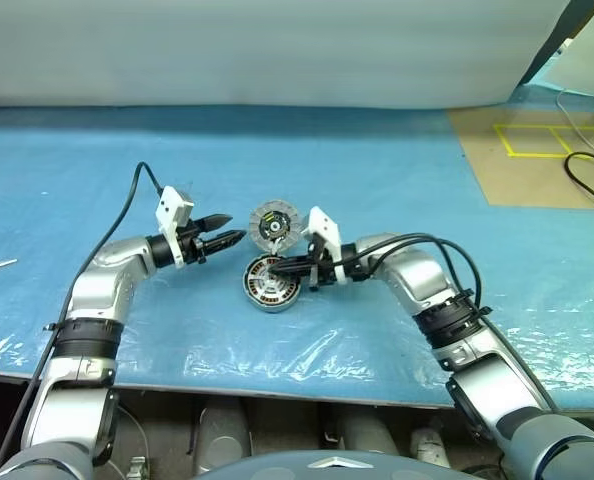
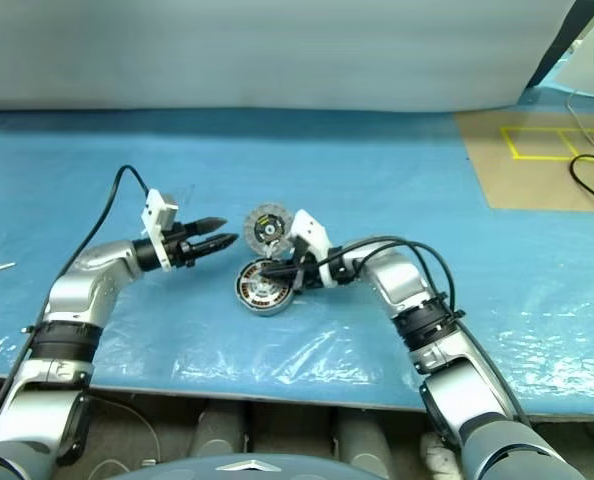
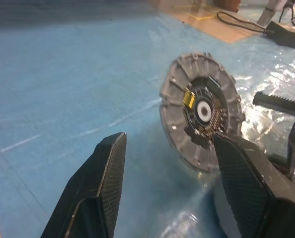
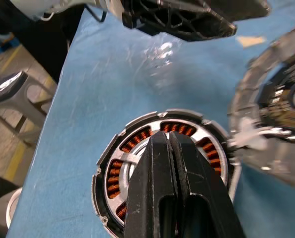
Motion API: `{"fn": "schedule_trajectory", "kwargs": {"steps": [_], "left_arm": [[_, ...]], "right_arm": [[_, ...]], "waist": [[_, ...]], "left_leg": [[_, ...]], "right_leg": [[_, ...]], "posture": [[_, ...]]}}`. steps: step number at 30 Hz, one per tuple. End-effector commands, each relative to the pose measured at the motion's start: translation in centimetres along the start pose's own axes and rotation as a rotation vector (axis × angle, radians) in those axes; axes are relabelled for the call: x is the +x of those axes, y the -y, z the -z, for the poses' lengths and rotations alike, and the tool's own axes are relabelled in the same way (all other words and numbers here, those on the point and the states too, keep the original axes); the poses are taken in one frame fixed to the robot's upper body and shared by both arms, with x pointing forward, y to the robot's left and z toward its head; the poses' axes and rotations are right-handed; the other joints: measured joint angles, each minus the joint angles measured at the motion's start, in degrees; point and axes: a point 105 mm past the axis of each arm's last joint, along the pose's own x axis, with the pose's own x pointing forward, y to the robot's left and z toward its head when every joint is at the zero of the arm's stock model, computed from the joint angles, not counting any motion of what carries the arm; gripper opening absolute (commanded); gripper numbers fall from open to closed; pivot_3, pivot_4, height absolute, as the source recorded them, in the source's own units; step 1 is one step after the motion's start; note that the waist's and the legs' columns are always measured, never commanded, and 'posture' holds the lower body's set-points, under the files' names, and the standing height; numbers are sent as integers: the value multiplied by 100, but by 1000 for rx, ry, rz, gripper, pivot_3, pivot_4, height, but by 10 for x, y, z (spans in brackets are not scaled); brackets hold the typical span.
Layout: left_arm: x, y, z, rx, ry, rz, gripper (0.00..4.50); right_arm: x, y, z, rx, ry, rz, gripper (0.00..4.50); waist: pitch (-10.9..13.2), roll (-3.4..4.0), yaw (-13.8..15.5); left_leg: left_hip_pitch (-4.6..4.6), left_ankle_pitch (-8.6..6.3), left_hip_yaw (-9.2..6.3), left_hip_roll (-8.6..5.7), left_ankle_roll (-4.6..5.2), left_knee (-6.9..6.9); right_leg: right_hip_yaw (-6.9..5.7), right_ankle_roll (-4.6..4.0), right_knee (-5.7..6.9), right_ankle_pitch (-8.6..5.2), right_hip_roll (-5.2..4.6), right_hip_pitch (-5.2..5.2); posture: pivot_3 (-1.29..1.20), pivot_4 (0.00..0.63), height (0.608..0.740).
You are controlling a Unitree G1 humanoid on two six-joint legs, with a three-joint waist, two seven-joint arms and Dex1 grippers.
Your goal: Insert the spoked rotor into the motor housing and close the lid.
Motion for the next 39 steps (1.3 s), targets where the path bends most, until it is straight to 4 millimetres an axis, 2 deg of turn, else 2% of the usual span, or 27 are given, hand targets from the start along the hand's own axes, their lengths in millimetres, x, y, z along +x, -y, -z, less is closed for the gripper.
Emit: {"fn": "schedule_trajectory", "kwargs": {"steps": [1, 5, 8, 9, 14, 17, 22, 27, 29, 39], "left_arm": [[5, -9, -6, -12, 24, 17, 2496], [13, -20, -2, -34, 12, 11, 1259], [21, -26, -3, -50, 5, 20, 230], [25, -28, -4, -53, 5, 17, 37], [47, -27, -6, -77, -7, 35, 37], [63, -14, -7, -123, -21, 111, 37], [83, 5, -4, -78, -79, 203, 37], [88, 8, -1, -40, -121, 216, 37], [91, 10, -7, -32, -109, 235, 37], [98, 47, -30, 20, -91, 527, 37]], "right_arm": [[-25, -11, -31, -66, 78, 8, 0], [-47, -22, -33, -54, 83, 45, 0], [-60, -27, -24, -29, 63, 95, 0], [-63, -29, -22, -20, 59, 106, 0], [-73, -37, -12, 28, 42, 154, 0], [-75, -42, -7, 71, 45, 163, 0], [-78, -52, -2, 76, 7, 166, 0], [-81, -57, 1, 81, -21, 181, 0], [-82, -59, 2, 88, -26, 191, 0], [-84, -57, 3, 87, -41, 211, 0]], "waist": [[0, 0, 12], [0, -1, 51], [1, -2, 96], [1, -2, 124], [2, -3, 174], [3, -6, 192], [4, -7, 177], [5, -8, 167], [5, -8, 173], [5, -9, 203]], "left_leg": [[1, 0, 0, -1, 0, -2], [3, 0, -3, -1, 0, -18], [0, 0, -5, 0, -1, -20], [0, 0, -6, -1, -1, -20], [-1, 0, -7, -5, -2, -17], [-3, 0, -10, -9, -2, -16], [-10, 0, -11, -10, -2, -20], [-13, 0, -14, -10, -2, -26], [-14, 0, -15, -10, -2, -27], [-27, 0, -18, -15, -2, -25]], "right_leg": [[0, 1, 2, 1, 0, 0], [-1, 20, -3, 12, 3, 0], [-4, 21, -8, 12, 4, 0], [-3, 21, -9, 12, 3, 0], [-1, 22, -13, 13, 1, 3], [0, 29, -21, 17, -1, 7], [2, 39, -35, 23, -1, 7], [1, 47, -41, 27, 0, 8], [1, 52, -48, 31, 0, 8], [1, 64, -65, 38, -5, 10]], "posture": [[0, 150, 740], [0, 150, 740], [0, 150, 740], [0, 150, 740], [0, 150, 740], [0, 150, 740], [0, 150, 740], [0, 150, 740], [0, 150, 740], [0, 150, 740]]}}
